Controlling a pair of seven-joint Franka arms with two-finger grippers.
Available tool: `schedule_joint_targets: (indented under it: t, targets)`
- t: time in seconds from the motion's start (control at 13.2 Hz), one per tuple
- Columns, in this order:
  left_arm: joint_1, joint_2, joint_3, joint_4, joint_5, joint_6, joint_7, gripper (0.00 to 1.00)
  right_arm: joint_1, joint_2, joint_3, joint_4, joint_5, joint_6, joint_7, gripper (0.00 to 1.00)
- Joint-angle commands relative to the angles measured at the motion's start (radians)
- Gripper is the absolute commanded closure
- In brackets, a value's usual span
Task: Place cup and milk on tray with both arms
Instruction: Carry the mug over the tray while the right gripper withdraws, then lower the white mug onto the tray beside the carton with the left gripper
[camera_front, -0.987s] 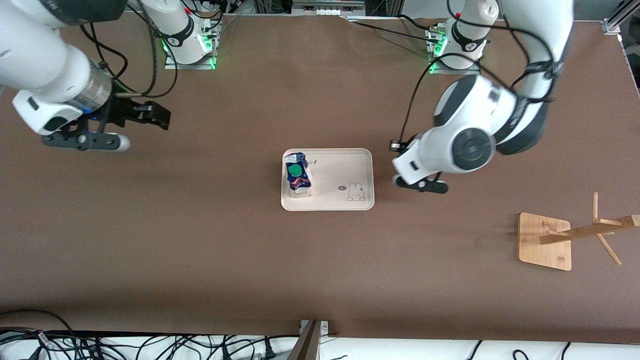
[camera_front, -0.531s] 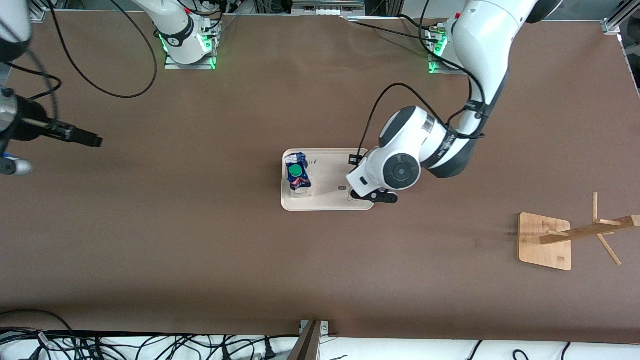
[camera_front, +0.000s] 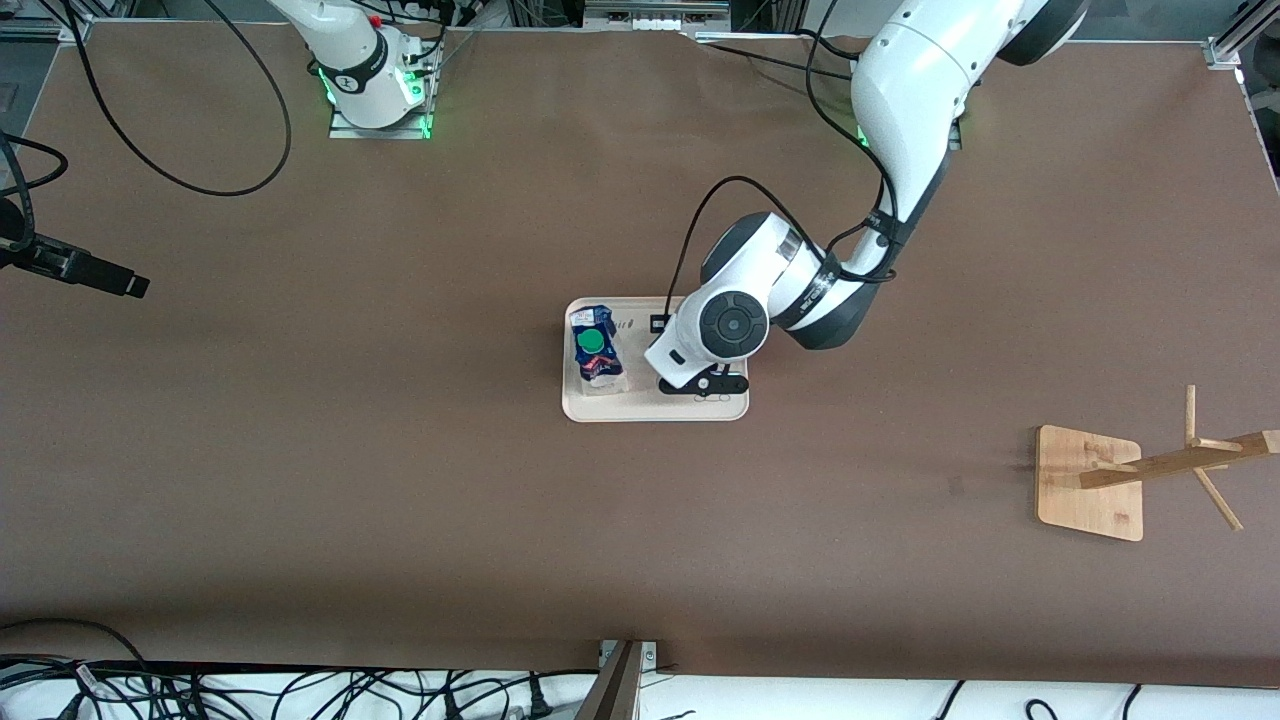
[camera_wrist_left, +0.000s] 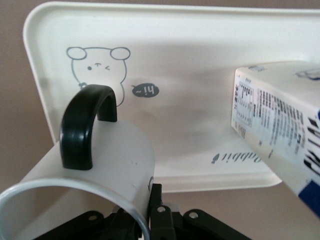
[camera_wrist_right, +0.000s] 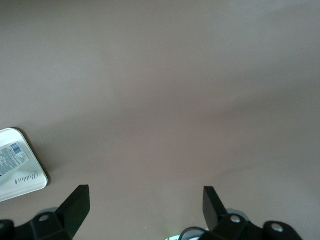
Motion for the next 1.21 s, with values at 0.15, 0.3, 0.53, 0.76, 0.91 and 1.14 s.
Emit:
schedule_joint_targets:
  t: [0.15, 0.3, 0.53, 0.76, 0.91, 1.14]
  targets:
    - [-0.014, 0.039, 0.009, 0.037, 0.014, 0.017, -0.051, 1.00, 0.043, -0.005, 0.008, -0.008, -0.086, 0.039, -0.109, 0.00]
    - [-0.021, 0.041, 0.011, 0.037, 0.015, 0.017, -0.106, 1.00, 0.032, -0.005, 0.010, -0.014, -0.083, 0.063, -0.111, 0.00]
    - [-0.024, 0.045, 0.011, 0.029, 0.017, 0.064, -0.121, 1.00, -0.021, -0.013, 0.048, -0.033, -0.079, 0.102, -0.111, 0.00]
    - [-0.038, 0.045, 0.019, 0.028, 0.018, 0.094, -0.159, 1.00, -0.022, -0.026, 0.046, -0.024, -0.086, 0.079, -0.120, 0.00]
    - [-0.037, 0.045, 0.023, 0.028, 0.038, 0.094, -0.159, 0.94, -0.020, -0.026, 0.046, -0.021, -0.084, 0.028, -0.120, 0.00]
    - [-0.012, 0.041, 0.025, 0.022, 0.067, 0.083, -0.148, 0.00, -0.022, -0.025, 0.046, -0.021, -0.080, 0.028, -0.111, 0.00]
